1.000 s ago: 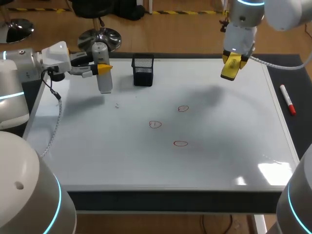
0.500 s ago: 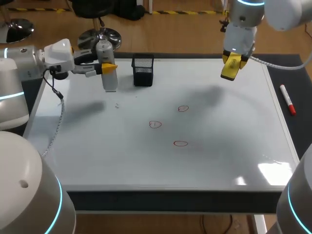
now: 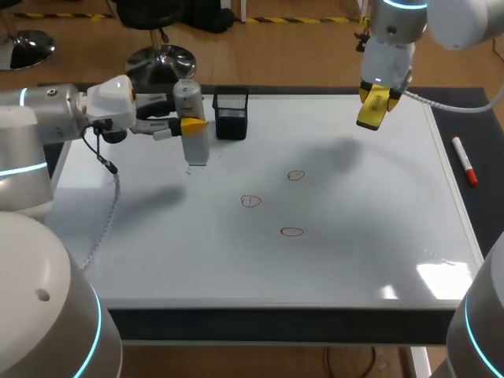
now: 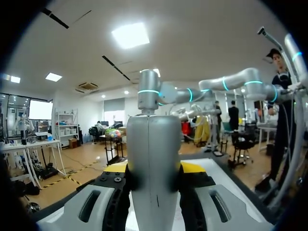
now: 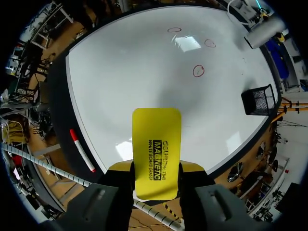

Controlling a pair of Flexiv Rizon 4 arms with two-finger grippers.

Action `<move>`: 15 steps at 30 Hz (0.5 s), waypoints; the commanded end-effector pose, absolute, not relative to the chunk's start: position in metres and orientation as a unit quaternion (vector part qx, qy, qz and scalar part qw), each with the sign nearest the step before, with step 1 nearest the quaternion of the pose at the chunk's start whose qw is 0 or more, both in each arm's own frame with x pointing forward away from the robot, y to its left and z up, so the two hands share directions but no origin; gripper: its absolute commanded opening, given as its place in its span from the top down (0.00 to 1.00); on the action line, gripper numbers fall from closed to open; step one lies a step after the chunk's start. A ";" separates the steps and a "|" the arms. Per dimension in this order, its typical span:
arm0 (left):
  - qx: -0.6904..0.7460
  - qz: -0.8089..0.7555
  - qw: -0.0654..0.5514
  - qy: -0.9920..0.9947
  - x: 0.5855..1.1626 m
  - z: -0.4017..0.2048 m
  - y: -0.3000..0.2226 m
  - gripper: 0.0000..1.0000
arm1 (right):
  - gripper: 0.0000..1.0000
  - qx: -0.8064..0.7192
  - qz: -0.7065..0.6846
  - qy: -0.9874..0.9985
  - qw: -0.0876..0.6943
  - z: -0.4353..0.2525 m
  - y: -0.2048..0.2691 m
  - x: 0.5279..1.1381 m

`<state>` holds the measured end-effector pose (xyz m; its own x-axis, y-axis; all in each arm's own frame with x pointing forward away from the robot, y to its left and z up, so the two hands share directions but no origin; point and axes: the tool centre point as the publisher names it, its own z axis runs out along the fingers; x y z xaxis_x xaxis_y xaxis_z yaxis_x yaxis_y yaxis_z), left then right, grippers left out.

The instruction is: Pick up the inspection probe, press it on each red-marked spot on the whiteboard one by one, put down the probe, pick up the eraser, and wipe off all the red marks.

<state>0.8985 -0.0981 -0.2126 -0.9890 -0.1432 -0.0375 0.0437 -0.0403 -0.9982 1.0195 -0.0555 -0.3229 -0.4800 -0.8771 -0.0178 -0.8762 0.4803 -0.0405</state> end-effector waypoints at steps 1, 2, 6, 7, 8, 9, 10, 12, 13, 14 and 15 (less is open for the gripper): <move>-0.027 -0.722 0.053 0.689 0.898 -0.212 -0.107 1.00 | 1.00 -0.510 -0.015 0.860 0.018 -0.322 -0.056 1.019; -0.024 -0.722 0.051 0.690 0.896 -0.213 -0.110 1.00 | 1.00 -0.510 -0.015 0.860 0.018 -0.322 -0.056 1.019; -0.014 -0.723 0.033 0.690 0.892 -0.220 -0.122 1.00 | 1.00 -0.510 -0.015 0.860 0.018 -0.322 -0.056 1.019; -0.013 -0.724 0.029 0.689 0.891 -0.221 -0.125 1.00 | 1.00 -0.510 -0.015 0.860 0.018 -0.322 -0.056 1.019; -0.012 -0.725 0.028 0.689 0.890 -0.223 -0.127 1.00 | 1.00 -0.510 -0.015 0.860 0.018 -0.322 -0.056 1.019; -0.011 -0.725 0.025 0.688 0.888 -0.224 -0.129 1.00 | 1.00 -0.510 -0.015 0.860 0.018 -0.322 -0.056 1.019; -0.010 -0.727 0.021 0.686 0.887 -0.225 -0.130 1.00 | 1.00 -0.510 -0.015 0.860 0.018 -0.322 -0.056 1.019; -0.008 -0.729 0.016 0.685 0.885 -0.227 -0.134 1.00 | 1.00 -0.510 -0.015 0.860 0.018 -0.322 -0.056 1.019; -0.006 -0.729 0.012 0.684 0.884 -0.227 -0.136 1.00 | 1.00 -0.510 -0.015 0.860 0.018 -0.322 -0.056 1.019; -0.005 -0.730 0.009 0.683 0.883 -0.227 -0.138 1.00 | 1.00 -0.510 -0.015 0.860 0.018 -0.322 -0.056 1.019; -0.003 -0.731 0.006 0.682 0.882 -0.228 -0.140 1.00 | 1.00 -0.510 -0.015 0.860 0.018 -0.322 -0.056 1.019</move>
